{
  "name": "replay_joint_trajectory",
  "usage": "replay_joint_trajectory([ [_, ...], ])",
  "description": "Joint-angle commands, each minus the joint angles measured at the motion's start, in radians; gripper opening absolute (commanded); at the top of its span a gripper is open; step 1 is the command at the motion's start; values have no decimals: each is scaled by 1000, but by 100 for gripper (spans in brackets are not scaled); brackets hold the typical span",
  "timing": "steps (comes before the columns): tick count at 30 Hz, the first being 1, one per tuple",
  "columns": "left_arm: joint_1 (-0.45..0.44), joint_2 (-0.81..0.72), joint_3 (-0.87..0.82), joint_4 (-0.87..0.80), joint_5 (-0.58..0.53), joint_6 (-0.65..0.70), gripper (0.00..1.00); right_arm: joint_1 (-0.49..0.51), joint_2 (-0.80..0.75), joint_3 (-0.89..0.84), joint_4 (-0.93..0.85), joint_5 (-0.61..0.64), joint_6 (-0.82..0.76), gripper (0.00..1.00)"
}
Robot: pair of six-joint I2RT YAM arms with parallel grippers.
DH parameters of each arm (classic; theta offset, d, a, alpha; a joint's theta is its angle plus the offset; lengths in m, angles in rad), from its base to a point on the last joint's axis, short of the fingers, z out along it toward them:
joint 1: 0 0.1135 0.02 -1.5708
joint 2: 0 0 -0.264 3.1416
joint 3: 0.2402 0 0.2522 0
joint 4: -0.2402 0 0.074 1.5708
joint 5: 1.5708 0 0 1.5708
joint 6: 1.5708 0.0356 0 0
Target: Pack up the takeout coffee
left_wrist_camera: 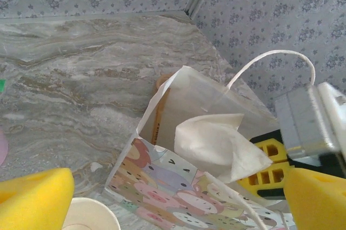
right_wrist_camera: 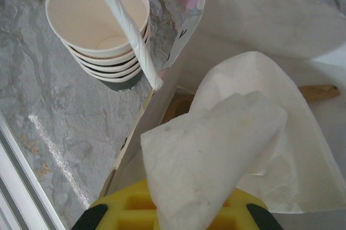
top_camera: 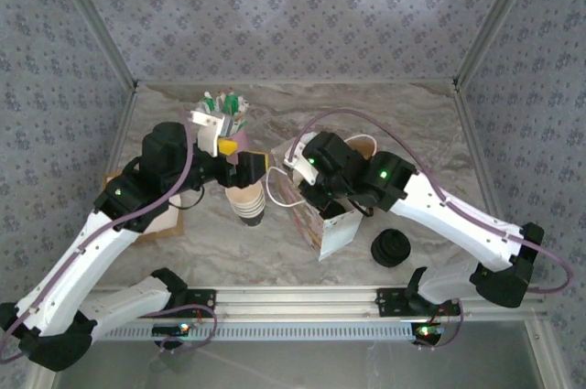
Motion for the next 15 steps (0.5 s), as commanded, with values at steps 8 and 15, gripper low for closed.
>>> replay_joint_trajectory([
  [8, -6, -26, -14, 7, -8, 14, 99, -18, 42, 33, -67, -43, 33, 0],
  [15, -7, -28, -16, 10, -9, 12, 99, -79, 58, 39, -51, -128, 68, 0],
])
